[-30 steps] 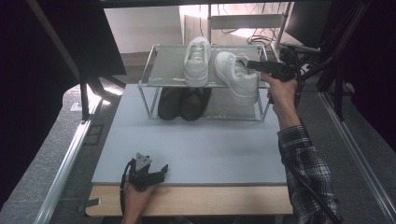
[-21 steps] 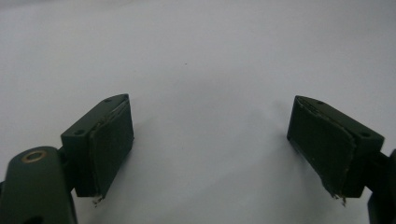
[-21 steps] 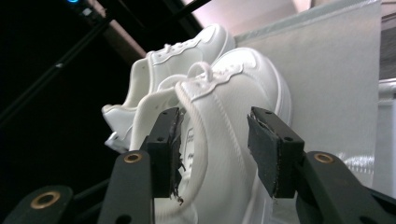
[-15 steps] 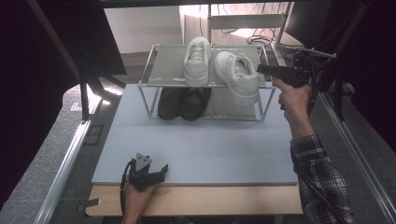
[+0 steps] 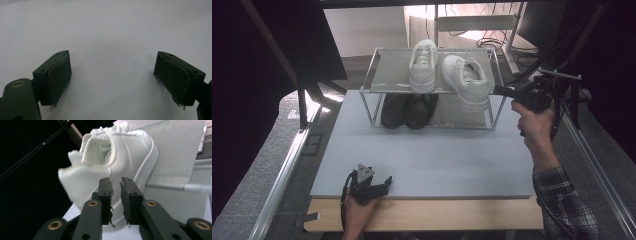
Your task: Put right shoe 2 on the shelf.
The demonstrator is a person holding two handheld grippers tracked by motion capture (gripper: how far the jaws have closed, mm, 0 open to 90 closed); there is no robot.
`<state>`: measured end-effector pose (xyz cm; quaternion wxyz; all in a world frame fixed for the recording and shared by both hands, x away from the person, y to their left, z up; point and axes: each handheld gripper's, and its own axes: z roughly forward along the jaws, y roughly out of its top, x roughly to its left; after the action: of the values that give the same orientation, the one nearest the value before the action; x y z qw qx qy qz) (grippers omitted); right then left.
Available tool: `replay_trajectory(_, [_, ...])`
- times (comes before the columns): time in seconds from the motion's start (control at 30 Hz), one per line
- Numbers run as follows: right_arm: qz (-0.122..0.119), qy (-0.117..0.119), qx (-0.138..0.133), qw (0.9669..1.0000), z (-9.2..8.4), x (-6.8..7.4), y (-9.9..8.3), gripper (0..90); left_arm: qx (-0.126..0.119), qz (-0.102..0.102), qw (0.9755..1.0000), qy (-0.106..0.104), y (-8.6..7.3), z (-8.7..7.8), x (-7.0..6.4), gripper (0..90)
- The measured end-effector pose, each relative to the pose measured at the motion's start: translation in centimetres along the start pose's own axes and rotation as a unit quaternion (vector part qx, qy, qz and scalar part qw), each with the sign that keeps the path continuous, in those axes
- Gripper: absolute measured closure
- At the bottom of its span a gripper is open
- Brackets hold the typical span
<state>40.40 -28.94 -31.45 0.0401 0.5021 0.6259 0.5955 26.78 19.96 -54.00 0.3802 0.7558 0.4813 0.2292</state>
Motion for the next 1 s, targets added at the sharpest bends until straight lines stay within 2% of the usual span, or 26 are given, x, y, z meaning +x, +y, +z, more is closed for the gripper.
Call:
replay_trajectory(0.1, [-0.002,0.012,0.006,0.9999,-0.4,0.0,-1.2,89.4,0.000,0.000,1.0000,0.000,0.0,0.0,0.0,14.4])
replay_trajectory(0.33, [-0.030,0.019,0.023,0.9991,-0.9,0.2,-3.3,89.7,0.000,0.000,1.0000,0.000,0.0,0.0,0.0,14.4])
replay_trajectory(0.63, [-0.074,-0.006,0.030,0.9968,-0.4,0.6,-4.7,89.7,0.001,0.001,1.0000,0.000,0.0,0.0,0.0,14.4])
replay_trajectory(1.0, [-0.089,-0.019,0.036,0.9952,1.1,0.5,-5.2,89.7,0.001,0.002,1.0000,0.000,0.0,0.0,0.0,14.4])
